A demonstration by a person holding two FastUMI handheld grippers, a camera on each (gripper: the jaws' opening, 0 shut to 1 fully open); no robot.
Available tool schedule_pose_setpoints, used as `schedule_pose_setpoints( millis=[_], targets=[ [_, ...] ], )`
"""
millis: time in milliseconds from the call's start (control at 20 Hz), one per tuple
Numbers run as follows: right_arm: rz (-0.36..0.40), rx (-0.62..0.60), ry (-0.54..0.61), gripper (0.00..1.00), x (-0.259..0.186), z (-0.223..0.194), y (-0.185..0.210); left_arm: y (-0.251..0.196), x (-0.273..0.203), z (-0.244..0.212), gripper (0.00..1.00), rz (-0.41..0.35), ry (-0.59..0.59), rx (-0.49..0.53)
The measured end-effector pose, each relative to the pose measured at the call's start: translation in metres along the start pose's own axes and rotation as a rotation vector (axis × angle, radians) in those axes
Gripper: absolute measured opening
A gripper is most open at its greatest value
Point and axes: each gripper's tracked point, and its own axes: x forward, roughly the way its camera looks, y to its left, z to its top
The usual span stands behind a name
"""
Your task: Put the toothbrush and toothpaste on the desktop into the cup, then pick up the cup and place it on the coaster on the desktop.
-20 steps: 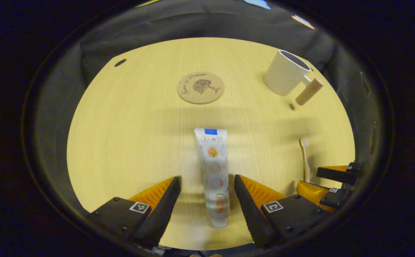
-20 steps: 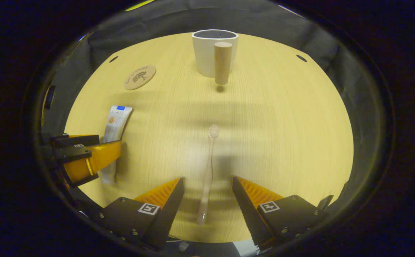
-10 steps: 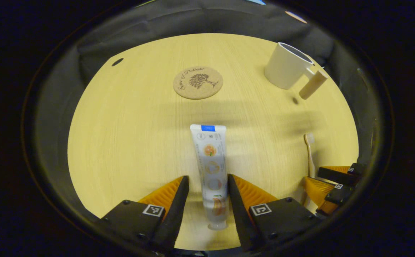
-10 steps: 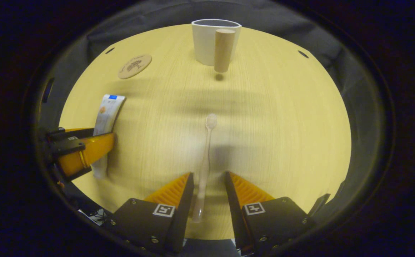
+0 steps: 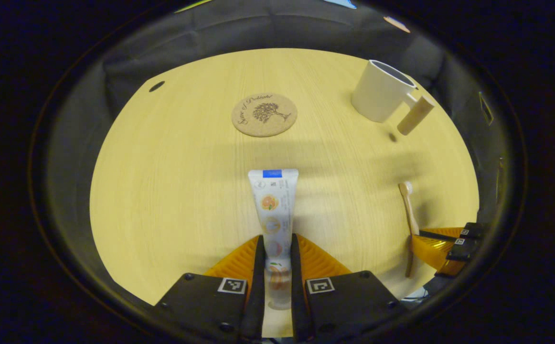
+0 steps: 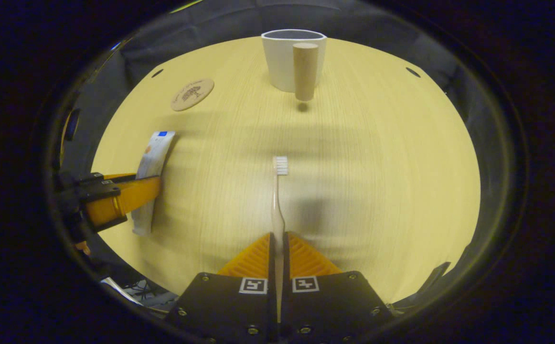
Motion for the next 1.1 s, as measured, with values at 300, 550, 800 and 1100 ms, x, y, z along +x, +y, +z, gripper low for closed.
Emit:
schedule_pose_setpoints(
  millis=[300,550,800,1100],
  targets=[
    [0.017,0.007,-0.055,0.02,-0.003,0.006,0.0,-0.004,-0.001,0.003,0.25,-0.015,-0.033,-0.002],
    [0.066,0.012,-0.137,0.02,-0.019,0.017,0.005,-0.002,-0.01,0.01,0.25,-0.01,-0.083,-0.009],
    [0.134,0.012,-0.283,0.02,-0.048,0.047,0.012,-0.011,-0.03,0.033,0.25,-0.029,-0.186,-0.03],
    [0.161,0.006,-0.493,0.02,-0.094,0.101,0.012,-0.033,-0.069,0.084,0.25,-0.053,-0.374,-0.02]
  ],
)
